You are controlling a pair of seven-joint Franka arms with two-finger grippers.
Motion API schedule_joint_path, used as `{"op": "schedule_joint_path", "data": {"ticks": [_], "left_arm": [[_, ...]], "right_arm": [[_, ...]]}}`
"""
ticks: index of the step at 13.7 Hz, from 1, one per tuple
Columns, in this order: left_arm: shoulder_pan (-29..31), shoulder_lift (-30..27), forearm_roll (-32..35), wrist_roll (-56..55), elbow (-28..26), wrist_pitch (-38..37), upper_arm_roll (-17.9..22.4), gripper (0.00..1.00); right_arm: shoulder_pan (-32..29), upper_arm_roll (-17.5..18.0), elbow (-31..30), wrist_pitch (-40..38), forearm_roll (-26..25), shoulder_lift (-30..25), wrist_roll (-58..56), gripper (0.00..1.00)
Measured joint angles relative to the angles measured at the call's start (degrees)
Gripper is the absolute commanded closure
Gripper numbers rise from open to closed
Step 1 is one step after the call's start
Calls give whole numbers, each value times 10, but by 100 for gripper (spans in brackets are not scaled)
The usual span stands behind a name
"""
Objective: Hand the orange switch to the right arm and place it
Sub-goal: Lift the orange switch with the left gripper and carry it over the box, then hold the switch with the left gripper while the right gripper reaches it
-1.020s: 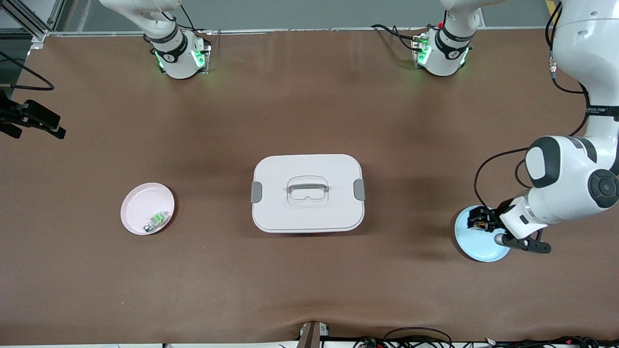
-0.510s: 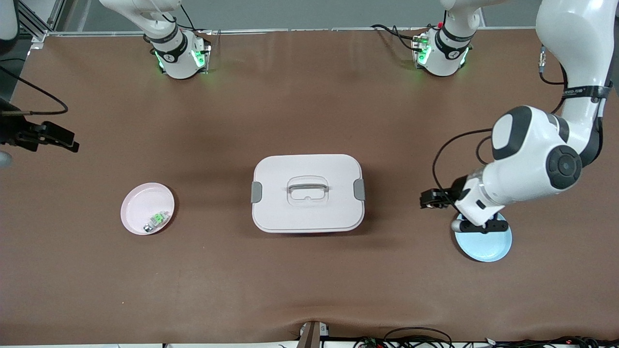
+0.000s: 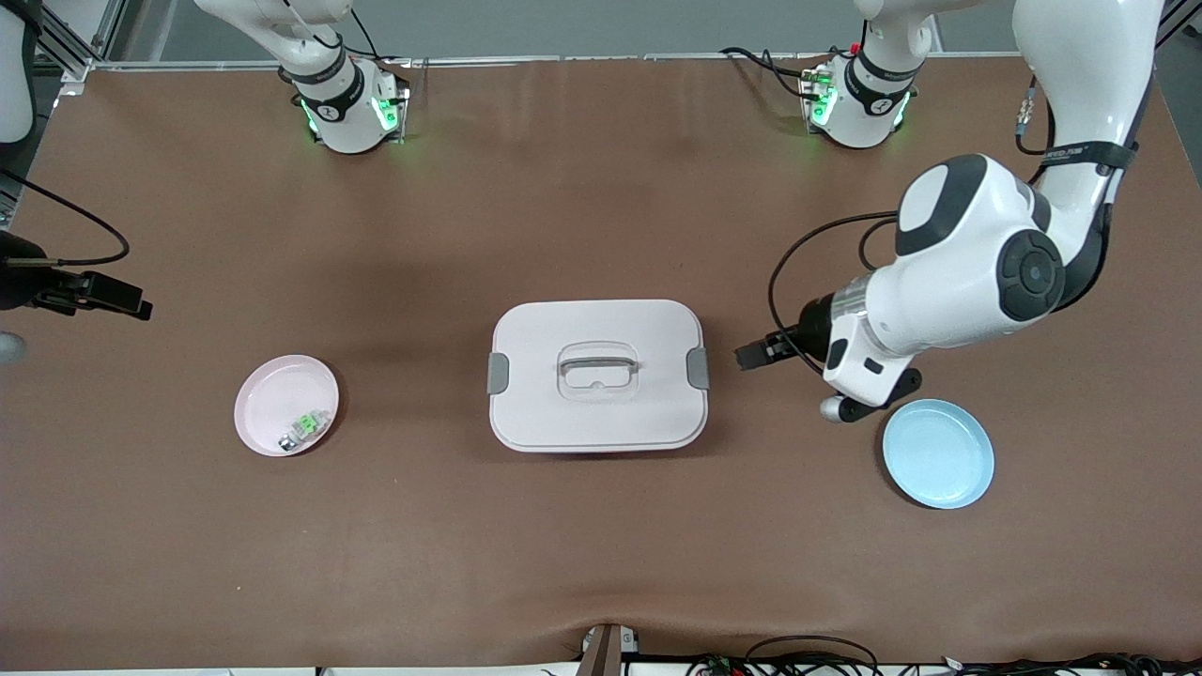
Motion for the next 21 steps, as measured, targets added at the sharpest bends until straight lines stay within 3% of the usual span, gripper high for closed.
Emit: {"op": "schedule_joint_path", "data": {"ticks": [8,11,14,16,21], "left_arm": [[-88,24,-13,-275,38,11,-2,100],[-123,41,-13,-387,54,56,-2,100],[-151,55,-13,-467,56,102,-2,100],[-169,67,-13,-512,58,141,-2,100],[-186,77,-13,-608,80,172,-2,100]], "right_arm": [[-6,-1,-1,44,12,64,-51,0],[-12,-1,-3,43,91,64,-28,0],[-7,5,-25,51,163,52,77,0],[7,10,-73,91,206,15,108,0],[51,11,-284,230,314,-121,118,0]]}}
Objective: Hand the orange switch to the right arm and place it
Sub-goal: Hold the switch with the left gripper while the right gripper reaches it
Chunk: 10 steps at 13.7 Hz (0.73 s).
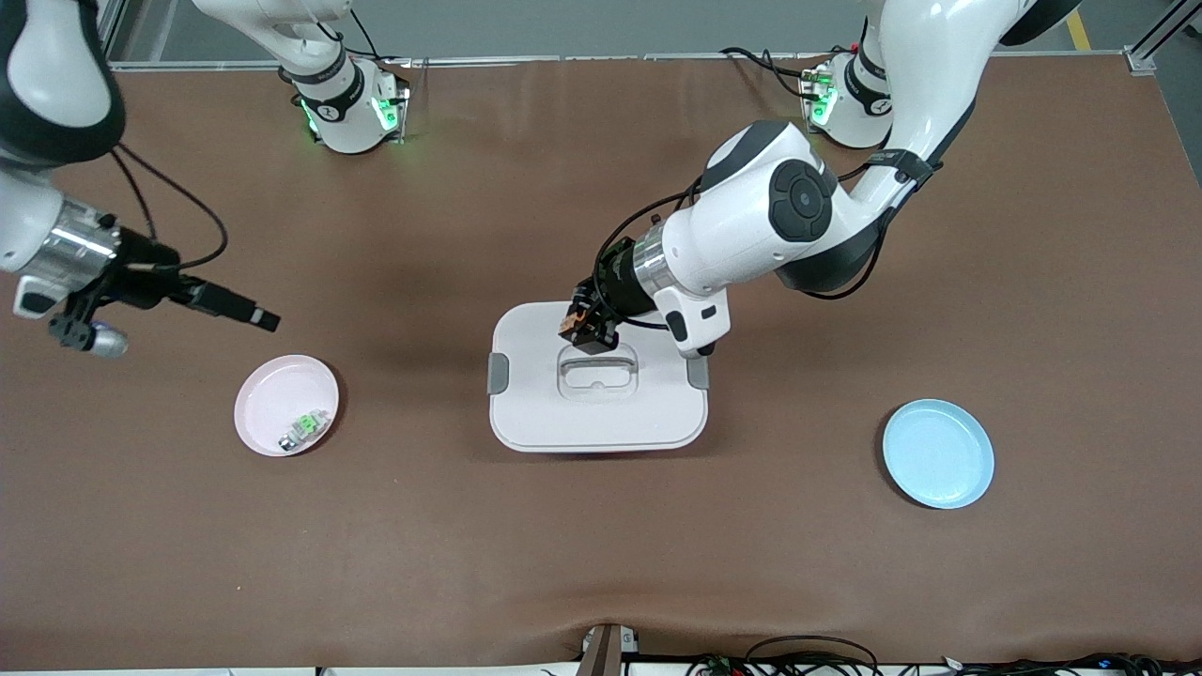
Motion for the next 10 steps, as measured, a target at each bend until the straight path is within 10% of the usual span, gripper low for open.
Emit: {"op": "schedule_joint_path", "data": {"ticks": [10], "left_arm": [[-64,4,0,-44,5,18,60,100]], "right_arm": [[255,6,-107,283,188,-45,4,0]]}}
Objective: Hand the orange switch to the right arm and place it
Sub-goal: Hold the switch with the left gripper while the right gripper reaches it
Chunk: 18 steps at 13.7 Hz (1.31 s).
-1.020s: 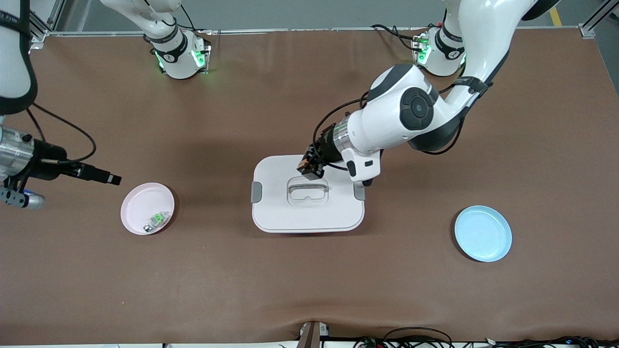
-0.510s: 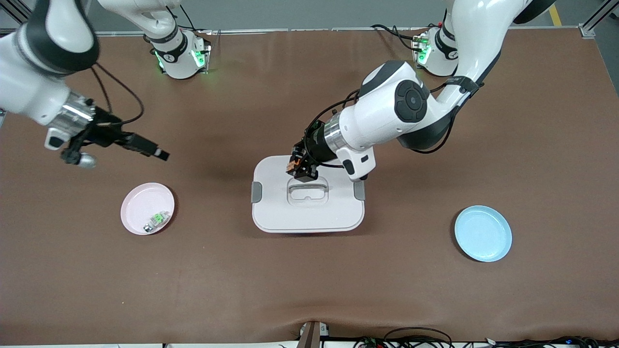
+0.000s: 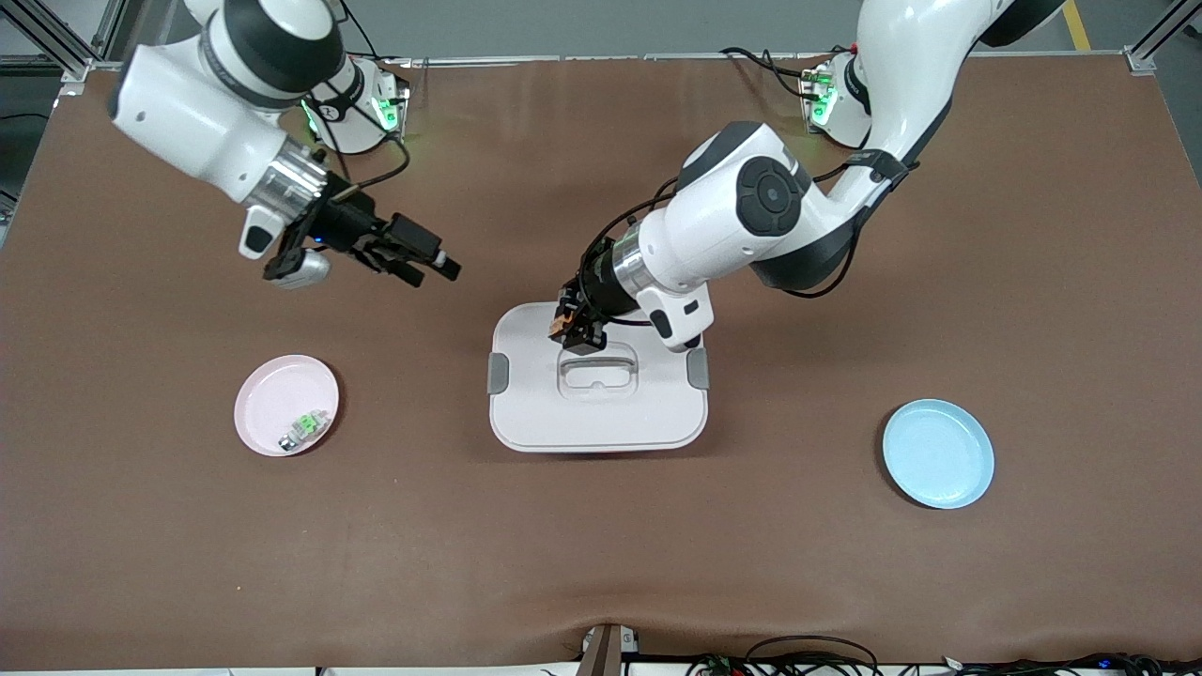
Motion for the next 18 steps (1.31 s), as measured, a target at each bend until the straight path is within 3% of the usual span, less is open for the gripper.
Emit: {"op": "schedule_joint_path", "data": {"ticks": [4,9,13,18], "left_arm": [[-7,0,0,0,3,1,9,100],[-18,0,4,0,3,1,9,100],[-18,0,22,0,3,0,10,100],[-22,0,31,0,3,-2,11,100]], "right_arm": [[54,0,3,88,55,35,0,0],[81,-1,42,127,93,87,-1,0],[89,-1,91,131,96,132,-1,0],[102,-1,103,148,96,153,-1,0]]}}
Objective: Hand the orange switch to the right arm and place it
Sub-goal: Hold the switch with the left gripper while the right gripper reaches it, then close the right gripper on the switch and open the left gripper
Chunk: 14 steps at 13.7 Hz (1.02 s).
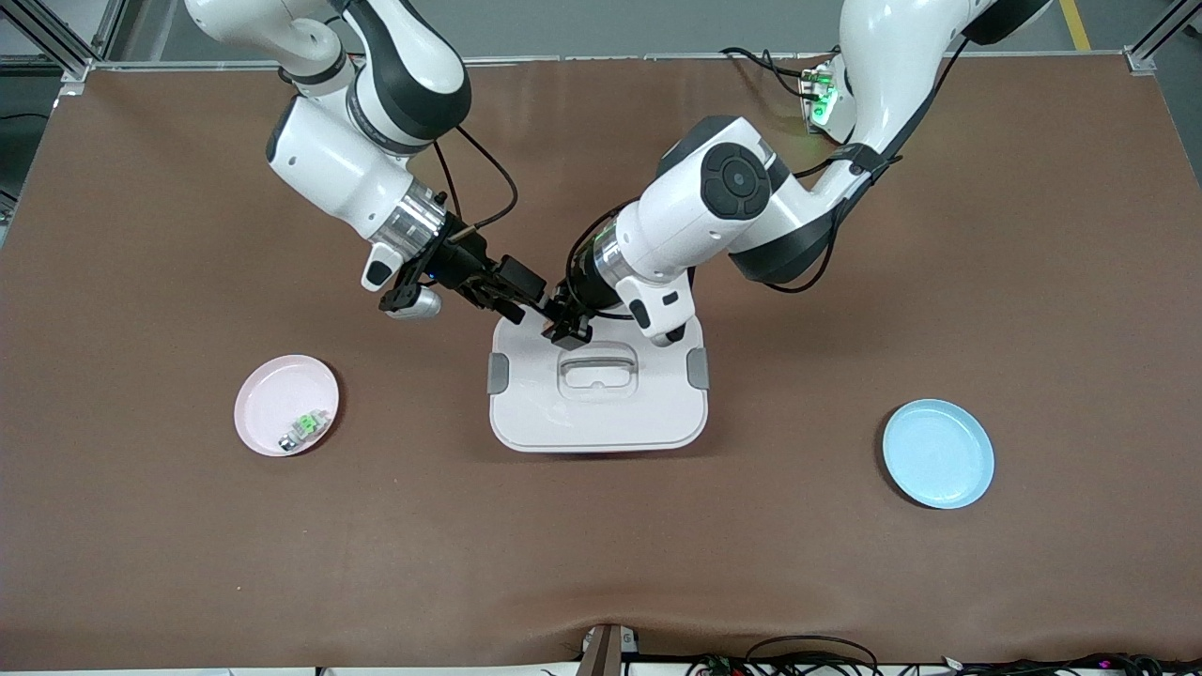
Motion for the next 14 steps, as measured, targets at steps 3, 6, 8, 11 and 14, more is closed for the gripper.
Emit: {"op": "schedule_joint_path", "data": {"ticks": [3,6,8,11,14], "left_arm": [[0,0,3,0,-2,-6,6,100],[-3,0,3,0,2,-5,4,100],[-5,0,3,0,2,-5,4,100],[-5,0,3,0,3,-5,4,100],[-5,0,3,0,2,-5,4,100]], "right_arm": [[17,-1,0,32,1,14,0,0],[30,0,0,37,1,35,-19,0],[30,-2,0,37,1,39,-31,0],[30,-2,0,37,1,39,-34,1],[31,-2,2,37,1,38,-35,50]]}}
